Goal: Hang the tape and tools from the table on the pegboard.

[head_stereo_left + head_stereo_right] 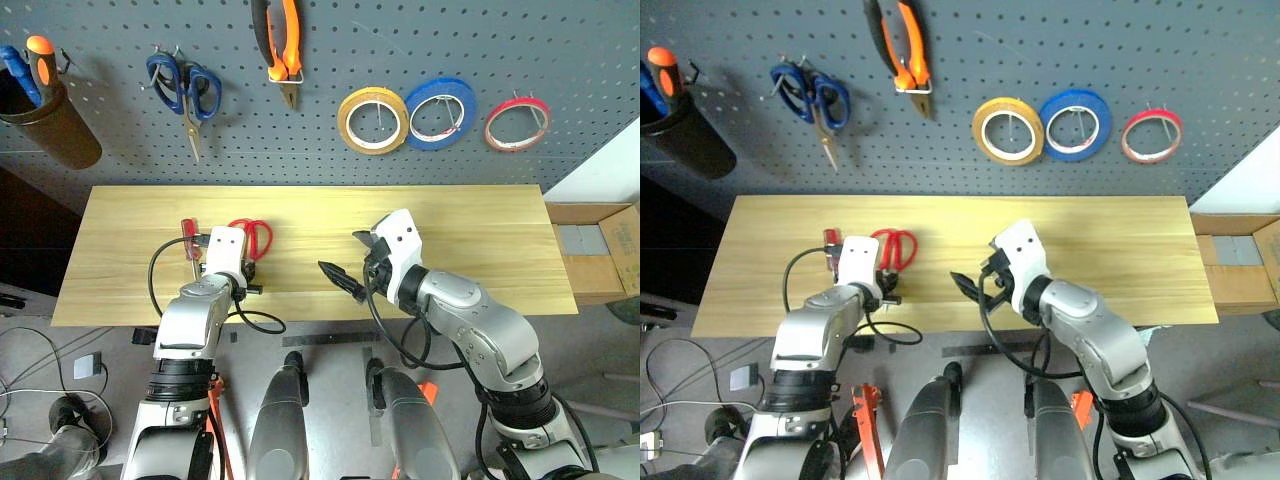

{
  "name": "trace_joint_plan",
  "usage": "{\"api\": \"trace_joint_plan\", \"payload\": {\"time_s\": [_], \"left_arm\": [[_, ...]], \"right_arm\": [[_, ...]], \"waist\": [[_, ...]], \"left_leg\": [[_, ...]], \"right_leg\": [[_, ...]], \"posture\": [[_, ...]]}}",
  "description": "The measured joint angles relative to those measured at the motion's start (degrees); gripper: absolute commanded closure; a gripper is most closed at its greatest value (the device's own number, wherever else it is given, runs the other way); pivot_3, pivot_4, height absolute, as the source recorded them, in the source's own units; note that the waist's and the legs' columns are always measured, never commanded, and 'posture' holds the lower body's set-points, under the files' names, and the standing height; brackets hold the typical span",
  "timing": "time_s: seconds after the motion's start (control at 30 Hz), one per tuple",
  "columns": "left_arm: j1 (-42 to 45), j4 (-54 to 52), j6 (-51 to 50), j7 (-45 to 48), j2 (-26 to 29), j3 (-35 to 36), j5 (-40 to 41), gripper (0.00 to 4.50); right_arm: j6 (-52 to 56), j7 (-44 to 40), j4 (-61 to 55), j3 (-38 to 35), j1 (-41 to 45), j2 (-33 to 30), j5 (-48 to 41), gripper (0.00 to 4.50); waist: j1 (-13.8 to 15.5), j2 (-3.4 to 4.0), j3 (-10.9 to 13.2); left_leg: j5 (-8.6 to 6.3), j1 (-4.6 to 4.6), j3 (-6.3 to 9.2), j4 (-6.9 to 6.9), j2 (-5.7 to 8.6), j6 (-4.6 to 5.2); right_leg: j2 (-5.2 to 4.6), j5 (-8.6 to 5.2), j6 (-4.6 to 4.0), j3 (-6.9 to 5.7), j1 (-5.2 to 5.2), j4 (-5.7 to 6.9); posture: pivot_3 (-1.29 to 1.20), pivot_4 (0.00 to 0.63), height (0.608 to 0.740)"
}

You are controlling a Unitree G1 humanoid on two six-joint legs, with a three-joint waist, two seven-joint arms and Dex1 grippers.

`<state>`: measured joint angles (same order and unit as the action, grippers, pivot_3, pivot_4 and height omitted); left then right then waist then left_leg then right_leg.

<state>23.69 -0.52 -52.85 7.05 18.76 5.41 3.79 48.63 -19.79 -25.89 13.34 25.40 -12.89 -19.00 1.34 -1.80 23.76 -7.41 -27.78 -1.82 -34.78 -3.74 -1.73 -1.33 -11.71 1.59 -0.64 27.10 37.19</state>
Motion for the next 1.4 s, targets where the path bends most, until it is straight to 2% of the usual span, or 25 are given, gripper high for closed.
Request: {"api": "trace_joint_plan", "payload": {"time_s": [0.1,0.27,0.3,0.37,0.4,0.47,0.63,0.77,0.93,1.03,1.23,1.4], "left_arm": [[-3.2,-1.3,5.2,0.6,0.2,-0.4,-0.1,3.48],[-8.3,-3.3,20.1,3.1,-0.4,-0.4,0.6,3.5],[-8.9,-4.6,22.7,3.7,-0.7,0.0,0.9,3.68],[-10.3,-7.1,26.5,4.4,-0.5,0.1,0.9,4.32],[-11.7,-8.8,28.4,4.9,0.1,-0.1,0.5,4.47],[-14.0,-11.2,30.6,5.0,0.8,-0.4,-0.2,4.47],[-14.7,-14.2,32.0,4.9,1.2,-0.8,-1.3,4.47],[-14.8,-14.2,31.5,4.5,0.7,-0.9,-1.8,4.47],[-6.2,-9.7,21.9,2.4,-2.3,-1.2,-1.4,4.47],[-1.0,-6.4,17.7,3.4,-2.9,-2.8,-0.9,3.91],[11.0,7.5,11.4,4.6,-3.1,-7.1,-2.2,1.79],[20.0,17.5,11.4,2.6,-3.8,-5.9,-2.4,0.09]], "right_arm": [[0.0,-0.1,0.3,-0.3,0.0,-0.4,0.0,0.0],[-0.2,-0.5,1.2,-0.7,0.2,-1.2,0.1,0.0],[-0.4,-0.6,1.4,-0.8,0.3,-1.4,0.1,0.0],[-0.7,-1.2,1.6,-0.9,0.4,-1.9,0.1,0.0],[-0.9,-1.5,1.9,-1.0,0.6,-2.1,0.1,0.0],[-1.3,-1.8,2.8,-2.6,0.8,-2.0,-0.3,0.0],[-2.4,-4.0,3.8,-7.5,4.9,-0.6,-3.3,0.0],[-3.3,-5.2,5.4,-7.5,4.8,-2.2,-2.7,0.0],[-3.4,-5.4,5.9,-6.5,4.0,-2.5,-2.4,0.0],[-3.4,-5.2,5.7,-5.9,3.1,-2.6,-2.3,0.0],[-3.2,-4.9,5.0,-5.3,2.0,-3.0,-2.2,0.0],[-3.2,-4.2,4.6,-5.1,1.6,-3.2,-1.7,0.0]], "waist": [[0.0,0.0,0.0],[0.3,-0.01,0.0],[0.4,-0.01,0.0],[0.5,0.0,0.0],[0.5,-0.01,0.0],[0.5,0.0,0.0],[0.5,0.0,0.0],[0.6,0.0,0.0],[1.4,-0.01,0.0],[1.5,-0.01,0.0],[1.5,-0.03,0.0],[1.4,-0.03,0.0]], "left_leg": [[0.0,-0.05,-0.01,0.02,0.01,0.0],[0.0,-0.19,0.03,0.08,0.01,-0.01],[0.0,-0.19,0.02,0.09,0.01,-0.01],[0.0,-0.18,-0.02,0.11,0.03,-0.01],[-0.01,-0.18,-0.05,0.12,0.03,-0.01],[-0.01,-0.17,-0.06,0.15,0.04,0.0],[0.0,-0.15,-0.03,0.14,0.04,0.0],[-0.01,-0.18,-0.05,0.18,0.07,0.0],[0.0,-0.2,-0.02,0.04,0.06,0.0],[0.0,-0.19,-0.05,0.0,0.08,0.01],[0.0,-0.21,-0.01,-0.04,0.08,0.01],[0.0,-0.22,-0.02,-0.05,0.08,0.01]], "right_leg": [[-0.03,0.0,0.0,0.0,0.02,-0.06],[-0.3,-0.01,-0.02,-0.07,0.1,-0.15],[-0.32,-0.01,-0.02,-0.07,0.1,-0.17],[-0.36,-0.01,-0.02,-0.03,0.1,-0.18],[-0.38,0.0,-0.01,-0.01,0.09,-0.22],[-0.41,-0.01,-0.01,-0.01,0.1,-0.21],[-0.21,0.0,-0.01,-0.06,0.1,-0.18],[-0.09,-0.01,-0.01,-0.03,0.1,-0.24],[0.01,0.01,0.03,-0.06,0.09,-0.14],[0.01,0.03,0.07,-0.01,0.06,-0.13],[0.05,0.03,0.07,-0.04,0.07,-0.12],[0.06,0.04,0.07,-0.03,0.07,-0.12]], "posture": [[0.11,0.445,0.74],[0.12,0.441,0.74],[0.13,0.44,0.74],[0.14,0.44,0.74],[0.14,0.436,0.74],[0.15,0.434,0.74],[0.16,0.427,0.74],[0.15,0.425,0.74],[0.12,0.432,0.74],[0.12,0.432,0.74],[0.11,0.432,0.74],[0.1,0.433,0.74]]}}
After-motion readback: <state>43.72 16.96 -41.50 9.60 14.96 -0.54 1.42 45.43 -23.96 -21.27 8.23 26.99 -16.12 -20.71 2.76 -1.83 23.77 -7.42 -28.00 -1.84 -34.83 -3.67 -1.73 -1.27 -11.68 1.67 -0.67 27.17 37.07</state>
